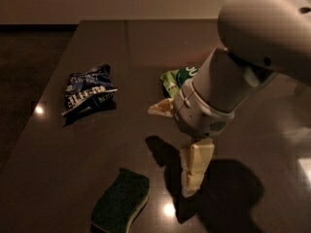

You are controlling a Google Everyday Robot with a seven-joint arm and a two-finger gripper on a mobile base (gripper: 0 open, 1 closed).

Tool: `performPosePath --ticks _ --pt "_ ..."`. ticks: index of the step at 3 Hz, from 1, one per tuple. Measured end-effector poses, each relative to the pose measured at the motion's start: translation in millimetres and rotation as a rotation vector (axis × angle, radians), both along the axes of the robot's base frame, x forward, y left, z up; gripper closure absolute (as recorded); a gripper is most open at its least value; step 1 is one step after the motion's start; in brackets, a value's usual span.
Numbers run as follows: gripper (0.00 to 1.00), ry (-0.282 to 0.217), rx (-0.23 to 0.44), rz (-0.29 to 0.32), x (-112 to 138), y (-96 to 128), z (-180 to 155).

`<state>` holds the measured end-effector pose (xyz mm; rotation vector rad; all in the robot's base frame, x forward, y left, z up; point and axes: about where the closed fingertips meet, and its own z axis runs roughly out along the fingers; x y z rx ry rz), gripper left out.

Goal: Pick sponge

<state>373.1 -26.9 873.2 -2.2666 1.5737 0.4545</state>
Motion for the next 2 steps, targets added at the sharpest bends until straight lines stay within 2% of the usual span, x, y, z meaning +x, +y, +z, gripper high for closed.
performPosePath --ticks 1,2 --pt "0.00 0.014 0.024 0.079 -21.0 22.1 -12.8" --pt "0.00 0.026 0.026 0.130 -33.3 37.8 -26.1"
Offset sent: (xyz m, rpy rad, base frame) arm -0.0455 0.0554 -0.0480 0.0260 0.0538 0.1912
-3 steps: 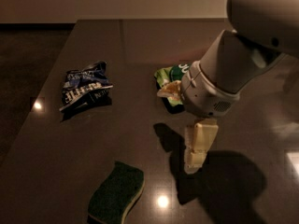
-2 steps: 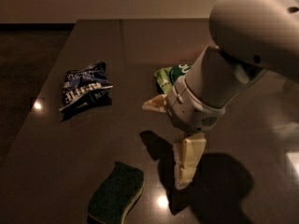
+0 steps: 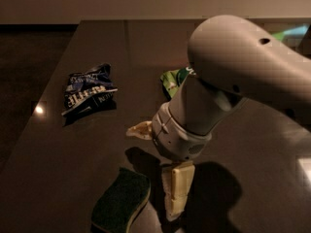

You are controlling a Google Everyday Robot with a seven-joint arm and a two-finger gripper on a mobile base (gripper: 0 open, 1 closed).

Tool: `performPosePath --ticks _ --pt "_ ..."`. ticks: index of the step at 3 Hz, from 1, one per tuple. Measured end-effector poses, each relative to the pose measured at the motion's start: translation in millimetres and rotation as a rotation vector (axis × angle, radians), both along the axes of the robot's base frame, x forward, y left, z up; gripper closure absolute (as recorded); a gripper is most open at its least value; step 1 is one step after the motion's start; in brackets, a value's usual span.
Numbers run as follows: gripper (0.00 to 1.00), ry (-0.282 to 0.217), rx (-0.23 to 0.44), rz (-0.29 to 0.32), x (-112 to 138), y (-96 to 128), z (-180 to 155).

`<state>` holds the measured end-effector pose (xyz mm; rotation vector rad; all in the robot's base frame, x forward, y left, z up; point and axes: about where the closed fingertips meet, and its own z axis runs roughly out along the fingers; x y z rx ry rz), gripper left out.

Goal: Pick sponge

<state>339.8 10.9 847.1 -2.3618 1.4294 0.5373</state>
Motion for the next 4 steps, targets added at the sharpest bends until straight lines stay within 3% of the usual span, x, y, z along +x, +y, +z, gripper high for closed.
performPosePath --ticks 1,2,3,4 --pt "0.00 0.006 -0.008 0.028 -6.3 9.1 -8.7" --pt "0.13 0.011 -0.027 0.041 -10.9 13.1 -13.2" --pt "0.37 0.020 -0.040 0.044 -13.7 12.7 -12.9" --pt "0.68 0.027 -0.048 0.026 -11.8 8.1 -4.9"
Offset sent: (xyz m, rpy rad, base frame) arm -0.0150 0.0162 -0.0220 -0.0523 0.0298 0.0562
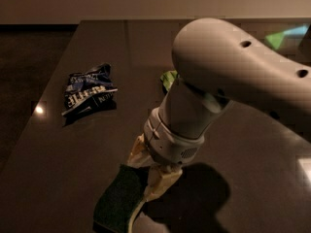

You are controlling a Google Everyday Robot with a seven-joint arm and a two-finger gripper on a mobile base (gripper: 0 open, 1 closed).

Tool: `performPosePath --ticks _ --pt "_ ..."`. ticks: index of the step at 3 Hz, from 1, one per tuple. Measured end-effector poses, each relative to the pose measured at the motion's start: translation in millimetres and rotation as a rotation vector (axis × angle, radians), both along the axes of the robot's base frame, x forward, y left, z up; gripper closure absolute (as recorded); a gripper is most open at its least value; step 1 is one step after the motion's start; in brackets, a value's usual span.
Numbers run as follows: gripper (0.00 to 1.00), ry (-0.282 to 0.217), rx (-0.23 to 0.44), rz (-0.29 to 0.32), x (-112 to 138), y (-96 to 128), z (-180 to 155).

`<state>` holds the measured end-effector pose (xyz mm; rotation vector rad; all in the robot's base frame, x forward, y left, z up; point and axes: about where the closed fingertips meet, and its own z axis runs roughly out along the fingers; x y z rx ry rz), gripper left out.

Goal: Pick sponge

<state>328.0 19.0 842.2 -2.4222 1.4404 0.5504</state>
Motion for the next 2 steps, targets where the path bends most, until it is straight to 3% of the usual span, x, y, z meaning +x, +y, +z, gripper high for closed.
performPosePath --ticks 1,2 --pt "0.90 0.002 0.010 -0.042 9.8 -7.3 18.1" --pt "1.00 0.016 0.019 -0.095 27.3 -19.2 41.0"
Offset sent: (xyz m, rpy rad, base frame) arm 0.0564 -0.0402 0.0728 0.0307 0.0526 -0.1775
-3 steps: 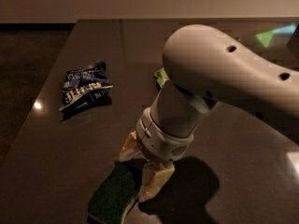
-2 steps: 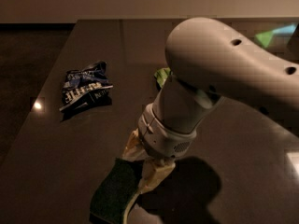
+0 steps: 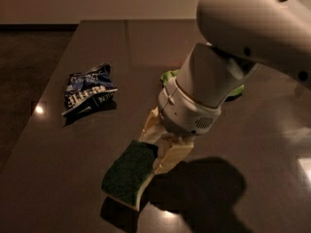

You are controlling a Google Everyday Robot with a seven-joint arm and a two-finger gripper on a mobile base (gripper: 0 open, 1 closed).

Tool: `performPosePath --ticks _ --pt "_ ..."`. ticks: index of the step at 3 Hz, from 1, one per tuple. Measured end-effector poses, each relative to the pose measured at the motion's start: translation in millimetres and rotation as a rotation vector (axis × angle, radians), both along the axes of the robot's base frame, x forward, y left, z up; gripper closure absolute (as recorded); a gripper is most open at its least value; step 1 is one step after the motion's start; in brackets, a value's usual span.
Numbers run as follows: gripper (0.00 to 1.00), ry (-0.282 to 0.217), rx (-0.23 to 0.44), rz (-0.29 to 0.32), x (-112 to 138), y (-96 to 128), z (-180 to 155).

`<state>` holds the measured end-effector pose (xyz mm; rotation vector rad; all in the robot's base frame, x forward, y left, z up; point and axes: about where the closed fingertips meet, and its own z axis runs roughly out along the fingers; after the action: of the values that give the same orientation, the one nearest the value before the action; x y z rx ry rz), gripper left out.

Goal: Pick sponge

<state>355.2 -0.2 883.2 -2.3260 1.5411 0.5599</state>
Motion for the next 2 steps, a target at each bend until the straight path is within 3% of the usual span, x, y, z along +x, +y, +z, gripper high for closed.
performPosePath --ticks 1,2 --pt "1.00 0.014 0.013 -0.054 21.4 -15.7 28.0" --pt "1.00 0.014 0.057 -0.095 42.3 -33.5 80.1"
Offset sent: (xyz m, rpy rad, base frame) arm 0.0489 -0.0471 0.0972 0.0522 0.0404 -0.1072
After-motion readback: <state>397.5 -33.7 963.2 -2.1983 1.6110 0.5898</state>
